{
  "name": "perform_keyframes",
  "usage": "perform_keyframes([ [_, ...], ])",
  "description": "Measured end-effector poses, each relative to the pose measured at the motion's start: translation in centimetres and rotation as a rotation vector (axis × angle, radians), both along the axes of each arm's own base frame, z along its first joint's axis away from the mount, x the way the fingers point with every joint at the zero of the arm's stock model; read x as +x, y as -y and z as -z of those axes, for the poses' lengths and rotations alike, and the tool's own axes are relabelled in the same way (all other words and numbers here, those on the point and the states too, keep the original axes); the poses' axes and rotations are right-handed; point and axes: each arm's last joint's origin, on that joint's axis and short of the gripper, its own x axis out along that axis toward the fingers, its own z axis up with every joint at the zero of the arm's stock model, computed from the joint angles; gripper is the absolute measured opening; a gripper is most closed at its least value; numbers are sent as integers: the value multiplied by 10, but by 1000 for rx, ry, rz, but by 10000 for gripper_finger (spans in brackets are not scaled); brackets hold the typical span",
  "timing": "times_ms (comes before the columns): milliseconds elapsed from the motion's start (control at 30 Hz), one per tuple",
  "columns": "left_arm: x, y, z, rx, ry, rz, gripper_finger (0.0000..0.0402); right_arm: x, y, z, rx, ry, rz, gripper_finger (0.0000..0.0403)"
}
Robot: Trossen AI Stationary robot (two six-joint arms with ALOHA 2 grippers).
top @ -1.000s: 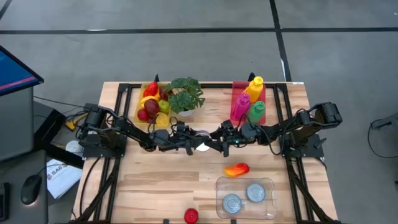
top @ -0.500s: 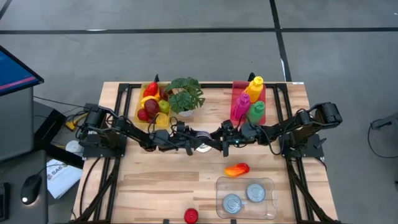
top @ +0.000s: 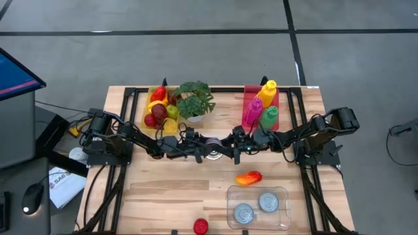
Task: Pick & Place Food Item
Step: Put the blue pink tuna can into the transparent bin
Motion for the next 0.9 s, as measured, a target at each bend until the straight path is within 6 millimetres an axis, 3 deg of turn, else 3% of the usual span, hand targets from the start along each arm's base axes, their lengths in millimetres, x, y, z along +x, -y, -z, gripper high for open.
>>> perform_keyframes([
  [400,-2,0,-6,121,8,-24,280,0,0,-2,3,10,-1,194],
  [700,-20,-2,-56,252,84,-21,302,0,-1,-1,26,1,-5,196],
  [900,-42,-5,-84,296,5,-15,306,-1,-8,1,126,-31,-113,189],
])
